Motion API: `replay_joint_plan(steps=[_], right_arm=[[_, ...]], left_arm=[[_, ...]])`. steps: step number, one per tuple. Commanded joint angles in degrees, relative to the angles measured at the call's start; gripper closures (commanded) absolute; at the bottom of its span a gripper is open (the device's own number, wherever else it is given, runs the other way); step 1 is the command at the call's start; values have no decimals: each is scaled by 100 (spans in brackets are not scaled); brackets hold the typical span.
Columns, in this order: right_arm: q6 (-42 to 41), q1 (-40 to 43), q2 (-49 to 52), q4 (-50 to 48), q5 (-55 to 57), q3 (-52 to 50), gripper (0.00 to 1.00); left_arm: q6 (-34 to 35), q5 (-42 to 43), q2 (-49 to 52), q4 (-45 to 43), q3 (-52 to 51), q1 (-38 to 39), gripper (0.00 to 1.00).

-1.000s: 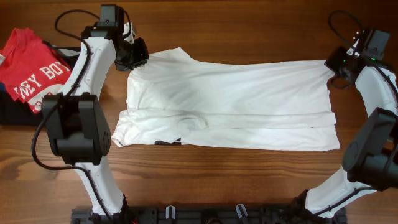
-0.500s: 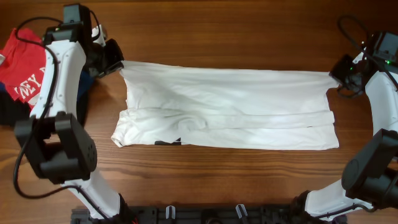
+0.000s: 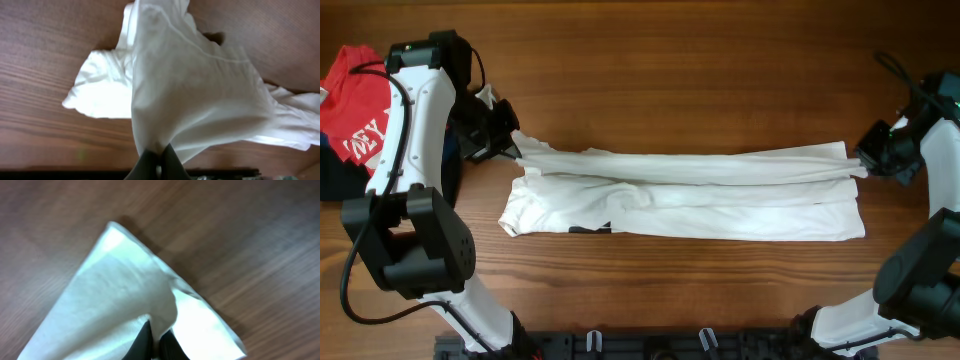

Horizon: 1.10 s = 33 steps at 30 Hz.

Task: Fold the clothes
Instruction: 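Fold the top half down toward the table front with both grippers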

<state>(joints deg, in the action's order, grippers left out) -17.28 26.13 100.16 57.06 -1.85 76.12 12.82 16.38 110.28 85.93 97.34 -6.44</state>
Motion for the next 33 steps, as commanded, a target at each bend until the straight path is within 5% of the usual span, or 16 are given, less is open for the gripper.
replay_joint_plan(steps=[1, 15, 27, 33], right_arm=[[74, 170, -151, 188, 186, -31, 96], [382, 170, -146, 835, 323, -48, 95], [426, 170, -138, 1106, 378, -407, 93], [422, 170, -138, 988, 380, -522, 65]], left_arm=[[-321, -33, -79, 92, -168, -48, 96], [-516, -35, -81, 2, -1788, 125, 96], [-118, -774, -83, -116, -1978, 136, 96], [-125, -769, -83, -131, -1978, 136, 79]])
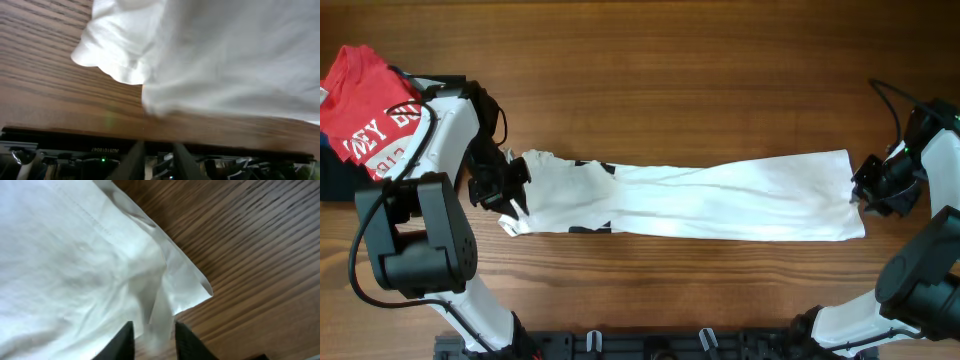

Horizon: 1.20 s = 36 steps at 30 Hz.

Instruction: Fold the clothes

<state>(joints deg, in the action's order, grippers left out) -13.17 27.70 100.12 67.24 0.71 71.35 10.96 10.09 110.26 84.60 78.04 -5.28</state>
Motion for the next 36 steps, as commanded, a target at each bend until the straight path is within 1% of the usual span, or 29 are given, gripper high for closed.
replay_joint_plan(steps=[1, 5, 6, 9, 10, 11, 15, 16, 17, 18, 19, 20, 23, 25, 28, 30, 33, 36], right_arm=[[9, 13, -133, -31, 125, -46, 64], [11, 13, -133, -35, 125, -46, 62], [11, 13, -133, -37, 125, -46, 60], [9, 11, -133, -50, 114, -46, 54], [9, 11, -133, -57, 87, -46, 54], [11, 13, -133, -61, 76, -46, 53], [9, 13, -133, -116, 76, -46, 53], [11, 13, -133, -118, 76, -46, 53], [9, 11, -133, -118, 74, -46, 53], [9, 11, -133, -118, 68, -46, 53], [11, 11, -133, -120, 55, -46, 53], [9, 11, -133, -120, 57, -46, 53], [11, 11, -133, -114, 57, -46, 53], [11, 11, -133, -114, 57, -46, 53], [11, 11, -133, -120, 57, -46, 53], [11, 11, -133, -120, 55, -46, 53], [9, 11, -133, -120, 55, -46, 53], [11, 11, -133, -118, 55, -46, 53]], left_arm=[[61, -140, -81, 2, -48, 20, 78], [61, -109, -81, -9, -48, 20, 78], [61, -74, -81, -44, -48, 20, 79], [61, 68, -103, -326, -46, 20, 80], [61, 190, -131, -503, -42, 20, 80], [61, 398, -170, -715, -22, 20, 80], [-28, 1729, -367, -1626, 61, 164, 77], [-26, 1867, -400, -1851, 61, 256, 76], [-24, 1880, -420, -2149, 61, 407, 74], [-22, 1880, -417, -2389, 61, 560, 62], [-9, 1862, -398, -2660, 61, 732, 53], [129, 1773, -372, -2876, 61, 863, 51], [1060, 1161, -256, -3294, 61, 1224, 51], [1377, 1126, -168, -3344, 61, 1388, 51], [1641, 1086, -63, -3331, 59, 1593, 52], [1958, 927, 26, -3327, 59, 1746, 53], [2260, 713, 175, -3300, 59, 1917, 53], [2299, 671, 341, -3324, 59, 2026, 53]])
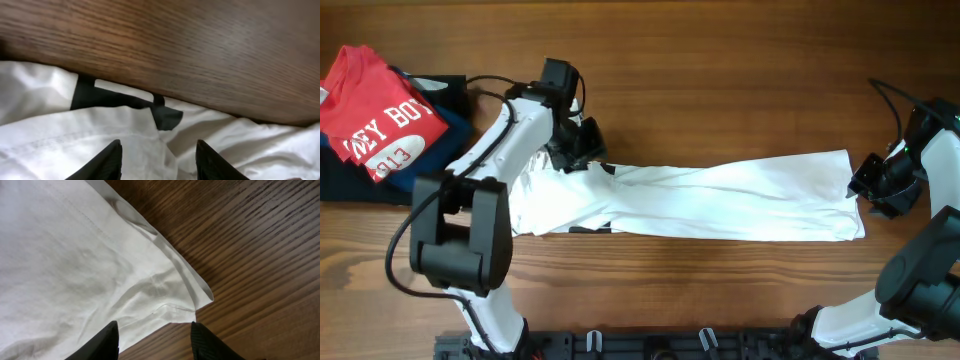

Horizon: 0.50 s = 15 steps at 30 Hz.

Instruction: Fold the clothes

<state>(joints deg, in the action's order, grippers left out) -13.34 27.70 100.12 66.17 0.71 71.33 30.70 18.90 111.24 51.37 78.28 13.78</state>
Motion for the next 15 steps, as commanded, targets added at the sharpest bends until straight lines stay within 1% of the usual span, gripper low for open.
replay_joint_plan(steps=[1, 7, 9, 10, 12, 15], right_arm=[[28, 11, -133, -11, 55, -44, 53], [26, 11, -133, -11, 55, -44, 53], [26, 13, -133, -11, 55, -44, 53], [28, 11, -133, -13, 55, -44, 53], [26, 13, -133, -11, 55, -44, 53], [28, 11, -133, -9, 55, -44, 53]], left_arm=[[328, -208, 282, -13, 35, 133, 54], [326, -208, 315, 33, 28, 153, 62], [326, -205, 315, 44, -33, 188, 78], [323, -210, 317, 48, -74, 201, 83], [323, -210, 317, 35, -138, 221, 87], [323, -208, 319, 52, -153, 221, 88]])
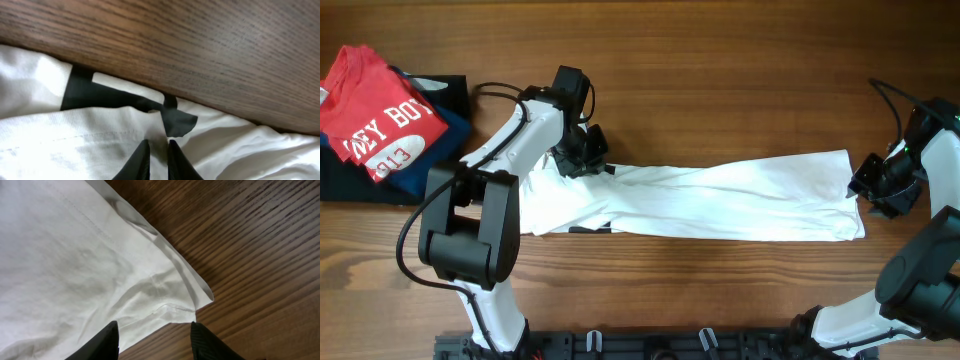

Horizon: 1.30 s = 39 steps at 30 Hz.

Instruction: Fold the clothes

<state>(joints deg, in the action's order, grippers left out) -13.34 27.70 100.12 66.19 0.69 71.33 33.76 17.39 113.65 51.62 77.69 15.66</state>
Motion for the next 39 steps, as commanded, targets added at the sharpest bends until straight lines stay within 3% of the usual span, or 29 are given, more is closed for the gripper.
replay_joint_plan(steps=[1, 2, 3, 4, 7, 13, 17, 21, 28, 30, 34, 35, 38, 39], right_arm=[[28, 11, -133, -11, 57, -44, 53], [26, 13, -133, -9, 57, -44, 53], [28, 11, -133, -9, 57, -44, 53], [31, 11, -133, -9, 57, -44, 53], [26, 11, -133, -11, 57, -44, 53], [26, 11, -133, -11, 57, -44, 54], [26, 11, -133, -11, 57, -44, 54], [28, 11, -133, -15, 59, -44, 54], [28, 13, -133, -35, 57, -44, 54], [26, 13, -133, -33, 57, -44, 54], [28, 11, -133, -28, 57, -44, 54], [26, 11, -133, -28, 57, -44, 54], [26, 11, -133, -26, 55, -44, 54], [28, 11, -133, -24, 55, -44, 54]], left_arm=[[17, -55, 79, 44, -94, 33, 88], [15, -55, 79, 57, -94, 33, 87], [17, -57, 79, 79, -94, 33, 78], [17, -57, 79, 101, -94, 33, 75], [20, -57, 81, 133, -98, 37, 74], [17, -55, 81, 131, -98, 44, 96], [-59, 136, 76, 63, -96, 153, 96], [-918, 1180, -334, 52, -96, 232, 96], [-1261, 1119, -756, 509, -98, 879, 96], [-1224, 728, -756, 549, -98, 1091, 96], [-4, -719, -756, 601, -98, 1172, 96], [284, -933, -756, 581, -98, 1132, 94], [728, -1106, -730, 407, -98, 970, 60], [750, -1104, -713, 352, -98, 931, 56]])
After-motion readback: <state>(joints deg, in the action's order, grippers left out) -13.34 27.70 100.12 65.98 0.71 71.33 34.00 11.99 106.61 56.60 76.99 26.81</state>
